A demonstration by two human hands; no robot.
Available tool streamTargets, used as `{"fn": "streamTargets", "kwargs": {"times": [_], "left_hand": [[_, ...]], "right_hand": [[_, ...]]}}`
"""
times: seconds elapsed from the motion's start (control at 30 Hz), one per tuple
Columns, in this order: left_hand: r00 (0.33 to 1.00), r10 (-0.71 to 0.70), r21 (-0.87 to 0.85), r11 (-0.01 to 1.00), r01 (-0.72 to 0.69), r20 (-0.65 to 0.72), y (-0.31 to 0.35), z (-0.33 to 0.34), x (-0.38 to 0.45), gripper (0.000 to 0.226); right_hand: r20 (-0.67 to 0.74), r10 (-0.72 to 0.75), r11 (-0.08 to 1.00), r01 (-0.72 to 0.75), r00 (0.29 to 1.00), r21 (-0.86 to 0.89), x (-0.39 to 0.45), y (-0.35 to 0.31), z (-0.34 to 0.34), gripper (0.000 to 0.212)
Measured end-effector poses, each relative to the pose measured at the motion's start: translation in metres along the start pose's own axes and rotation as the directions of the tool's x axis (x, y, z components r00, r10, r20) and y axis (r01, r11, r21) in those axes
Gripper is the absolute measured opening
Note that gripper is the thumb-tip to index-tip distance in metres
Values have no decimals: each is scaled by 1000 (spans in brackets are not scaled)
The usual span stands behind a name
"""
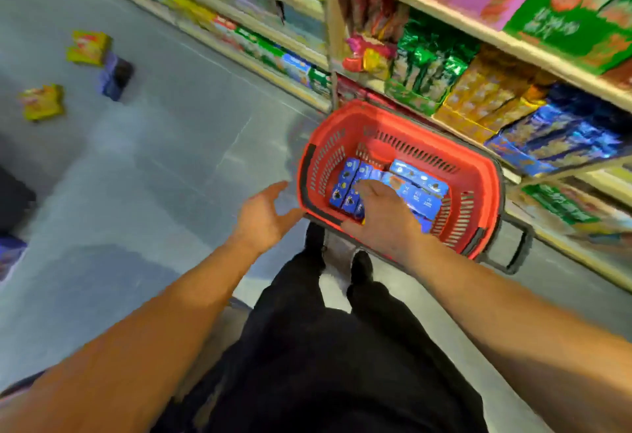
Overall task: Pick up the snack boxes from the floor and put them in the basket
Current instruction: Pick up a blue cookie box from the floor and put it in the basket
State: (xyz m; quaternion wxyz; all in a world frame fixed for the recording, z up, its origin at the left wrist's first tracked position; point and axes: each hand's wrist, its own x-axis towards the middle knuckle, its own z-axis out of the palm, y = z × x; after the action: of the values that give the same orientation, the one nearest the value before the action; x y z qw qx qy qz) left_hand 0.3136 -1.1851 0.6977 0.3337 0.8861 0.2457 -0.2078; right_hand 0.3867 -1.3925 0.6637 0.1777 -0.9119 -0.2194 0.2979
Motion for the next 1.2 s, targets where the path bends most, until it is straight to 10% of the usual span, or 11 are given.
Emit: {"fn": "streamTargets", "kwargs": {"times": [0.27,0.53,1.2], "left_hand": [[889,-305,-225,945,238,-341,-74,-41,-109,72],[610,-632,-523,763,380,-479,-170,-87,-177,77],[293,-886,-795,456,400,-360,-385,-208,-164,74]], "right_hand": [[166,-486,818,514,858,-260,24,-115,4,80],[396,-711,492,813,581,-311,43,-292,42,91],[704,-653,79,950,279,-303,151,-597,180,86]]}}
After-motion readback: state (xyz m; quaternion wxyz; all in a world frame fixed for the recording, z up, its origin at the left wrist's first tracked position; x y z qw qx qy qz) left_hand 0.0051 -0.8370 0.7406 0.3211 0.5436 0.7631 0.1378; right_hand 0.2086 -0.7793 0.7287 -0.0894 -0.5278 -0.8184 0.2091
